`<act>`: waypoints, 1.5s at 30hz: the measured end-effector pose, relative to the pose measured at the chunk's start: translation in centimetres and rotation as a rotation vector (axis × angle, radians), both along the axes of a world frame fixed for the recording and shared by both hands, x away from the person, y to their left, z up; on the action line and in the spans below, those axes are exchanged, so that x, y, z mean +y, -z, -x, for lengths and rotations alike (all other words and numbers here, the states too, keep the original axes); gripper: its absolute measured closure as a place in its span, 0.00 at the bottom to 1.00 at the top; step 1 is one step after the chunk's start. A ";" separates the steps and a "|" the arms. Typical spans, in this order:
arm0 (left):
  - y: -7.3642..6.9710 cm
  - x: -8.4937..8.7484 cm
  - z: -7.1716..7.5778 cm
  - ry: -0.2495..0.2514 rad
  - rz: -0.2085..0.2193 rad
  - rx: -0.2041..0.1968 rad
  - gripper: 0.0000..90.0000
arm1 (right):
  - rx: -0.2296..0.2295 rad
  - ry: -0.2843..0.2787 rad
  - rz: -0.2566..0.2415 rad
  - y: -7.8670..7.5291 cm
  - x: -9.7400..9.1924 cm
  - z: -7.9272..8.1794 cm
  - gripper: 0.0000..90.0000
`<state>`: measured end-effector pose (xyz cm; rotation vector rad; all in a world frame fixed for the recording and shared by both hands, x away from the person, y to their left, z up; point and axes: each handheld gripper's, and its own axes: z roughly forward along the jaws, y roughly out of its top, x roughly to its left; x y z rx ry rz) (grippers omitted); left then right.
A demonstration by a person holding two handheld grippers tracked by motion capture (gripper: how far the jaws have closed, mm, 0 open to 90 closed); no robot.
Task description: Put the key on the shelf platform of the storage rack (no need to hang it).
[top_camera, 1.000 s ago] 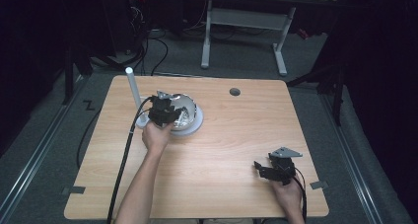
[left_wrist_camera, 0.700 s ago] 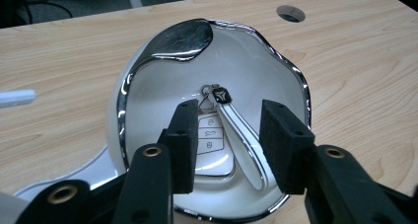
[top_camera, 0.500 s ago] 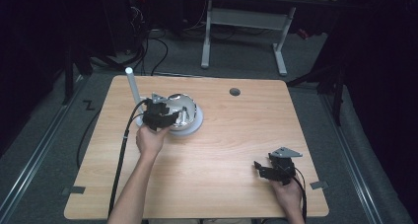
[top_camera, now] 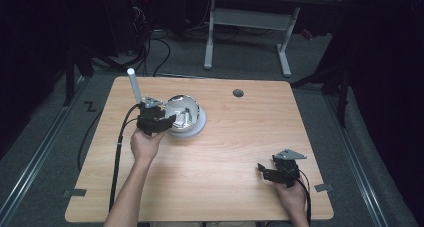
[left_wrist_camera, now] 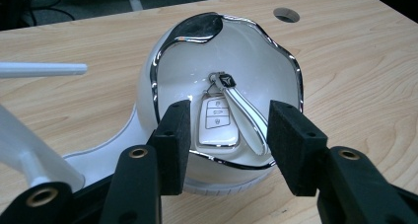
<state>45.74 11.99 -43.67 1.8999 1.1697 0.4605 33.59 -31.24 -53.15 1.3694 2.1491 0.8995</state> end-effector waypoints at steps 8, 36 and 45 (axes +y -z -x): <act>-0.3 0.8 0.9 0.008 0.002 -0.011 0.57 | 0.000 0.000 0.000 0.0 0.0 0.0 0.33; -1.0 2.8 4.1 0.004 -0.014 -0.048 0.54 | 0.000 0.001 0.000 0.0 0.0 0.0 0.33; -1.3 3.3 5.3 0.016 0.016 -0.047 0.54 | 0.000 0.001 0.000 0.0 0.0 0.0 0.33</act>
